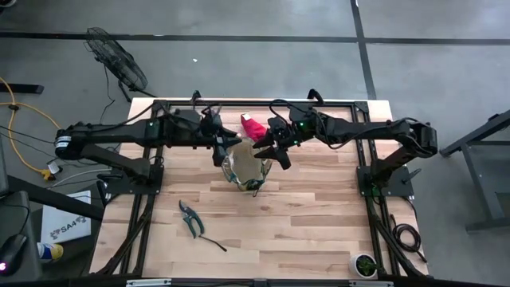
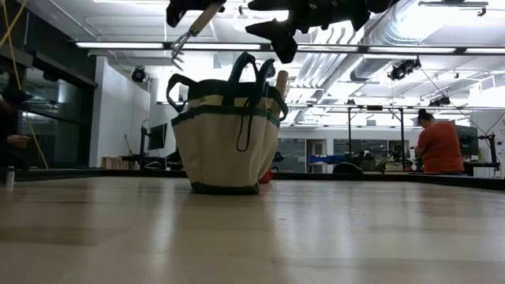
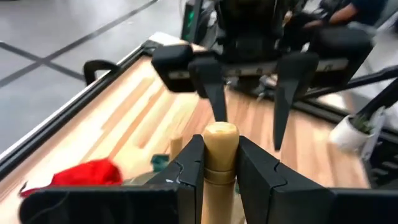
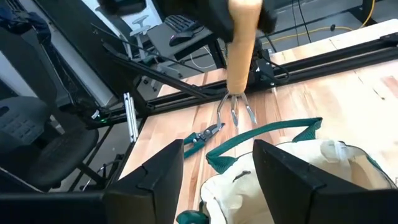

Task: Pick & Place Garden tools in Gardening bag
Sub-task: Put the brown hand rake into the brown gardening bag

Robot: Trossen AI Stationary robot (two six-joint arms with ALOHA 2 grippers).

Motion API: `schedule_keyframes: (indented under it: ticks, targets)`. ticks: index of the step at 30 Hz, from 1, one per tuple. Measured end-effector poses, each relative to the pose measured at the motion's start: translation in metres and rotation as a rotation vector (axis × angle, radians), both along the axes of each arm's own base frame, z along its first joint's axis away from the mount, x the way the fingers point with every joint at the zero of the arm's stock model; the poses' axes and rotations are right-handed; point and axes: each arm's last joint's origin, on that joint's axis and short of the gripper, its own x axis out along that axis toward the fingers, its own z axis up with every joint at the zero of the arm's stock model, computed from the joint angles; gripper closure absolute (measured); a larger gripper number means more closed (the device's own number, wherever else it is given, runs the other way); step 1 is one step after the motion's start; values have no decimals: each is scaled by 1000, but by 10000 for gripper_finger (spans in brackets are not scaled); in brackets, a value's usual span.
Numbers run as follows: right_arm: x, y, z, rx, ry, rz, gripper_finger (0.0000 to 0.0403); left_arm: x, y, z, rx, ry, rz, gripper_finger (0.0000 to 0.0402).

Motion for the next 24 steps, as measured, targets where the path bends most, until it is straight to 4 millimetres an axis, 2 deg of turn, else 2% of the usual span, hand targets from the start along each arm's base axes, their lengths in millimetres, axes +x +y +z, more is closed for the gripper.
schedule_keyframes:
  ticks: [13,18,24]
  targets:
    - [-1,-1,-3,13,37,-53,219,-4,-25,-12,144,97,146,343]
    - [-1,-1,-3,12,42,-60,221,0,-25,-29,144,88,146,343]
    - [-1,-2,-5,13,61,-80,221,4,-25,-34,168,26,137,343]
